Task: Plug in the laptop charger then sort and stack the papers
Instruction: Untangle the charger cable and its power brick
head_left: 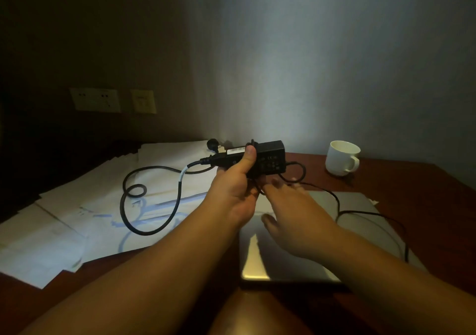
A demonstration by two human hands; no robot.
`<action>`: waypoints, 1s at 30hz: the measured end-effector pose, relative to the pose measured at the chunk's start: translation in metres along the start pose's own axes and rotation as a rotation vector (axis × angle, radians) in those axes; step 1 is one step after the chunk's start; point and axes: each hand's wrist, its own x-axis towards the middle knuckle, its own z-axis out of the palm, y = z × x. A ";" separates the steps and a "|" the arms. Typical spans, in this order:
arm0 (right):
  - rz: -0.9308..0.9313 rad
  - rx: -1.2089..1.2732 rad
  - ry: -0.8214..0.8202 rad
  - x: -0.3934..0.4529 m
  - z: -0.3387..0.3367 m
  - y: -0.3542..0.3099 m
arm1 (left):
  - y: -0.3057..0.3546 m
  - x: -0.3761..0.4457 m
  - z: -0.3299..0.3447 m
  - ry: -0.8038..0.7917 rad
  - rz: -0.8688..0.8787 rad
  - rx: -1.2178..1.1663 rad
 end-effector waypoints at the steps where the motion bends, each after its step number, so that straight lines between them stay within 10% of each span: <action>1: 0.032 0.137 0.016 0.000 -0.001 -0.004 | -0.001 0.001 0.000 -0.004 0.018 0.011; 12: 0.113 0.568 0.541 -0.003 -0.042 -0.002 | 0.003 0.005 -0.013 -0.053 0.039 0.140; 30: 0.412 0.388 0.402 0.027 -0.049 0.062 | 0.005 -0.003 -0.021 -0.044 -0.050 0.248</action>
